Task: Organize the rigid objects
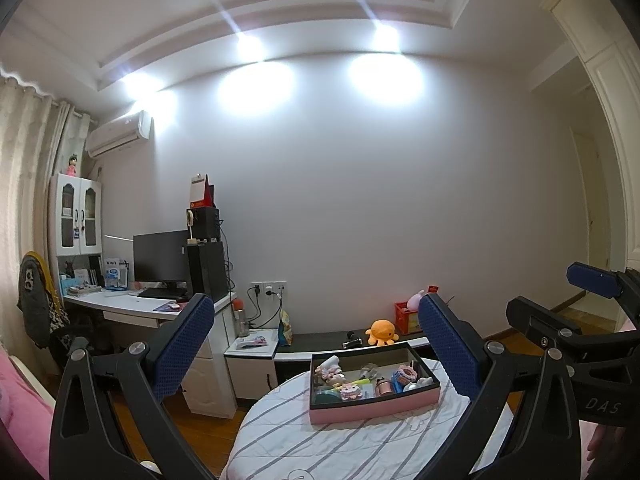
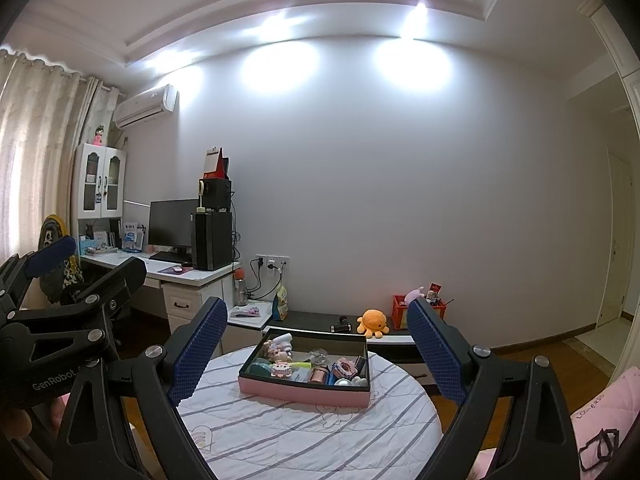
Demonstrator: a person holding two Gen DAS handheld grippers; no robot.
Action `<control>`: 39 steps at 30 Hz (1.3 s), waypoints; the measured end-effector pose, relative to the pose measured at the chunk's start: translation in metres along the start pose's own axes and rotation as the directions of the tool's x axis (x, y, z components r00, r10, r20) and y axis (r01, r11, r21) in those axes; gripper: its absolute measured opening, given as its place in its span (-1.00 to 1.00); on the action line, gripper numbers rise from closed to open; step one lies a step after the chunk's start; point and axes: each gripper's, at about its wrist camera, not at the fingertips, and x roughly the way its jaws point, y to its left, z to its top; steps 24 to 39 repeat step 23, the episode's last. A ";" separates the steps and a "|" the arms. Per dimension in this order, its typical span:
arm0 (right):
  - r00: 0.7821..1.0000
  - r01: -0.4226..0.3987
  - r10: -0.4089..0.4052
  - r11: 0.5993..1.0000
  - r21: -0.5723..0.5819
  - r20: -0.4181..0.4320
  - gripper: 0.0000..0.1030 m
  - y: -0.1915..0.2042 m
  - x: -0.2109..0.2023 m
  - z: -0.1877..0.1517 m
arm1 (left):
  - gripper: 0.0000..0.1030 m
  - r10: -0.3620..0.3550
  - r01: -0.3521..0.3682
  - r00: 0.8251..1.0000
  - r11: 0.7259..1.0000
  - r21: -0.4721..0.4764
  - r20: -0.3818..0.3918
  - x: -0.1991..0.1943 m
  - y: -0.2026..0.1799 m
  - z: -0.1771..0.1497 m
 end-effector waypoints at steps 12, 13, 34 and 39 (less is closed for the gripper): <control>1.000 0.000 0.000 1.000 -0.002 -0.007 0.81 0.000 -0.001 0.001 | 1.00 0.000 0.000 1.000 1.000 0.000 -0.001 0.001 0.000 0.000; 1.000 0.000 0.000 1.000 -0.001 -0.007 0.81 -0.001 -0.001 0.002 | 1.00 0.000 0.000 1.000 1.000 0.000 -0.002 0.001 0.000 0.000; 1.000 0.002 -0.002 1.000 -0.005 -0.014 0.81 -0.002 0.003 0.003 | 1.00 0.000 0.000 1.000 1.000 0.002 -0.003 0.000 0.000 -0.001; 1.000 0.002 -0.002 1.000 -0.005 -0.014 0.81 -0.002 0.003 0.003 | 1.00 0.000 0.000 1.000 1.000 0.002 -0.003 0.000 0.000 -0.001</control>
